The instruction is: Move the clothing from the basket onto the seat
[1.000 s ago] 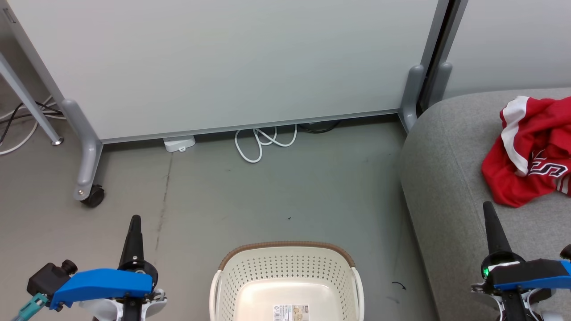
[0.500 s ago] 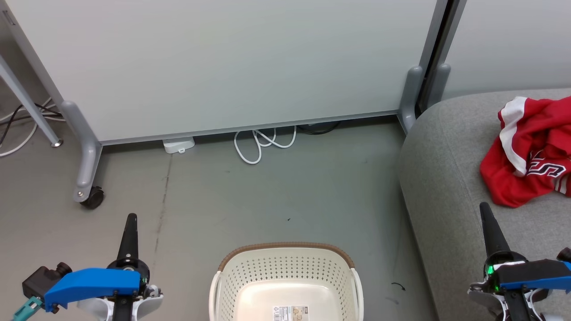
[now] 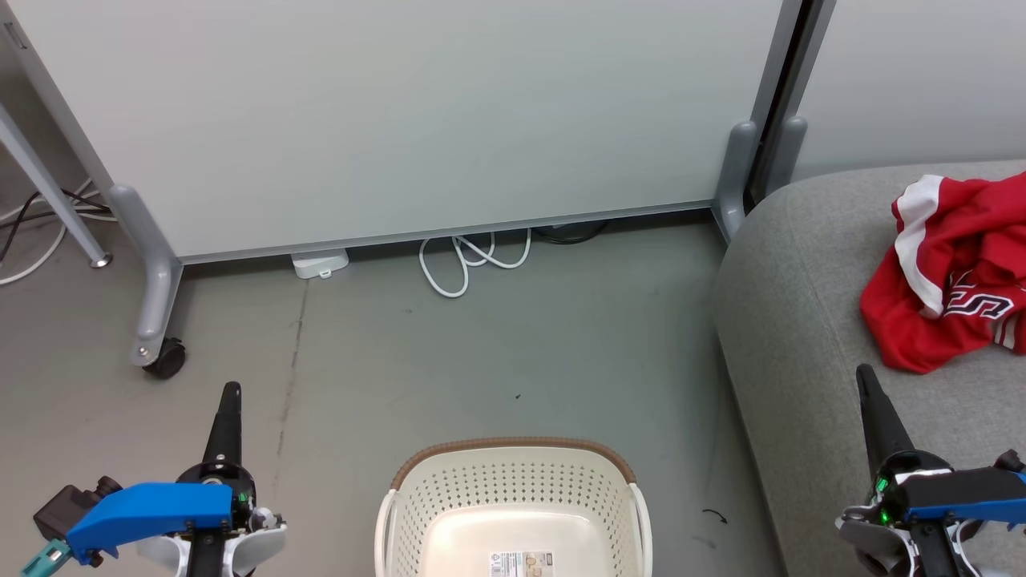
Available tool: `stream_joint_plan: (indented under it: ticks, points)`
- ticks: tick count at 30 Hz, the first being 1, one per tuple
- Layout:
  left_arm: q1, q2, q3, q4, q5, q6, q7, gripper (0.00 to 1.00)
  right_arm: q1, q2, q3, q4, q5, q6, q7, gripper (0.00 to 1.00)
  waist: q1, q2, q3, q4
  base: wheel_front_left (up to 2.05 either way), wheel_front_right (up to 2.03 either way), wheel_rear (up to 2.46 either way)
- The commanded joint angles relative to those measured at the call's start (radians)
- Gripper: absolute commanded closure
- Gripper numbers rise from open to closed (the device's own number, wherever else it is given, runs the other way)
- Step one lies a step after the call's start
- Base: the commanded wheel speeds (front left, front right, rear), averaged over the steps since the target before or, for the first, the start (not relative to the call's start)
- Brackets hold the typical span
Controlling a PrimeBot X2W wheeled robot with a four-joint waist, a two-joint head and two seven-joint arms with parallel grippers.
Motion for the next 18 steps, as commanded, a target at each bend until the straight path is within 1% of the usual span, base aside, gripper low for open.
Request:
stream_joint_plan:
  ticks: [1, 18]
  points:
    - [-0.021, 0.001, 0.007, -0.009, -0.016, -0.009, 0.008, 1.00, -0.013, 0.001, 0.001, -0.002, 0.020, 0.001, 0.006, 1.00, -0.0001, 0.0000, 0.000, 0.000, 0.00, 0.00, 0.00]
    - [-0.023, -0.003, 0.031, -0.011, -0.142, -0.013, 0.041, 1.00, -0.014, 0.003, 0.005, 0.003, 0.156, 0.001, 0.040, 1.00, -0.0001, 0.0000, -0.005, -0.003, 0.00, 0.00, 0.00]
